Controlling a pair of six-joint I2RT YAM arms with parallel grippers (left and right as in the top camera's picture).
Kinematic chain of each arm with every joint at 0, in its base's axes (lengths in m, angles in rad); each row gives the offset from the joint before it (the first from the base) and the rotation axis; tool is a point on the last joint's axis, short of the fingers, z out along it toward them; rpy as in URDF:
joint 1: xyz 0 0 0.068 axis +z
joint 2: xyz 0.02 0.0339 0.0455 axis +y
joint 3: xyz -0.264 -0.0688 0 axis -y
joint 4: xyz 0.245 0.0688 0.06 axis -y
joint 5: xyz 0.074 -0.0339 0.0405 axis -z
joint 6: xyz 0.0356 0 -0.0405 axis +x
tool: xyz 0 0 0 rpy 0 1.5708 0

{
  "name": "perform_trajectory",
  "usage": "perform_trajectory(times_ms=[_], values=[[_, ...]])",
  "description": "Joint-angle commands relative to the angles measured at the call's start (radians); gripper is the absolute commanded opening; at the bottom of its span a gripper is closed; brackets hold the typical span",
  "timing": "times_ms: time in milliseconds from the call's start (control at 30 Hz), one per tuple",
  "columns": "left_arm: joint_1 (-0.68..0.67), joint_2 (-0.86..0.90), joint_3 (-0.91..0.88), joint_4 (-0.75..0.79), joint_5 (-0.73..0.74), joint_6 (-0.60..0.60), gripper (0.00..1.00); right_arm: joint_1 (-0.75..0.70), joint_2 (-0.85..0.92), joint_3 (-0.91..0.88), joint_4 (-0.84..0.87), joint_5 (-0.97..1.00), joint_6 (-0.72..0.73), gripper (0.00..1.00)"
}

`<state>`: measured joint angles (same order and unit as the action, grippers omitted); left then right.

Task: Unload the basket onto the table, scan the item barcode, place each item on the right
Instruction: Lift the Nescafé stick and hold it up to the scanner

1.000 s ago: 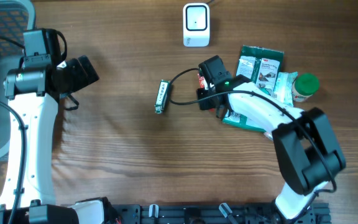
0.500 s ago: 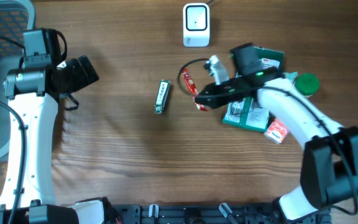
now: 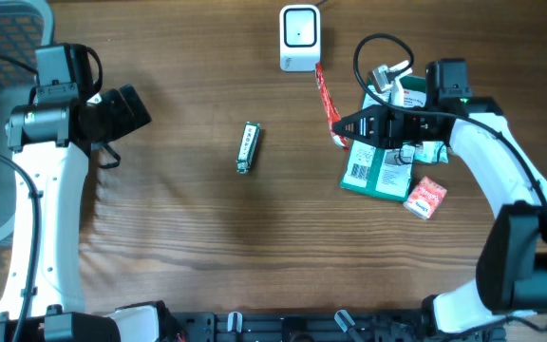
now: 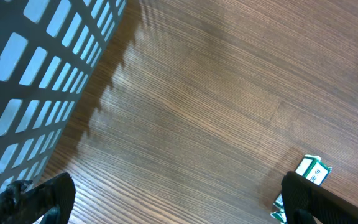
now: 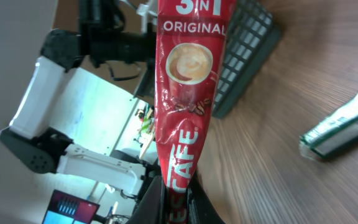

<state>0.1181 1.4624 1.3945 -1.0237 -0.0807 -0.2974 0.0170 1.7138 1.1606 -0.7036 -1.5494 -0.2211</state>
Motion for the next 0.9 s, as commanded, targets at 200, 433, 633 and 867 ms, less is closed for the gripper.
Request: perform_trajectory(times_ms=[200,433,633,867], values=[[0.004,0.005,0.013,0.003,0.004,-0.002,1.00,0.000,-0.363,0.000,0.008,-0.075,0.091,0.04],[0.004,0.005,0.013,0.003,0.004,-0.002,1.00,0.000,-0.577,0.000,0.035,-0.075,0.162,0.04],[0.004,0.005,0.013,0.003,0.005,-0.002,1.00,0.000,-0.650,0.000,0.243,-0.074,0.467,0.04],[0.004,0.005,0.013,0.003,0.004,-0.002,1.00,0.000,-0.610,-0.001,0.433,-0.068,0.595,0.04]])
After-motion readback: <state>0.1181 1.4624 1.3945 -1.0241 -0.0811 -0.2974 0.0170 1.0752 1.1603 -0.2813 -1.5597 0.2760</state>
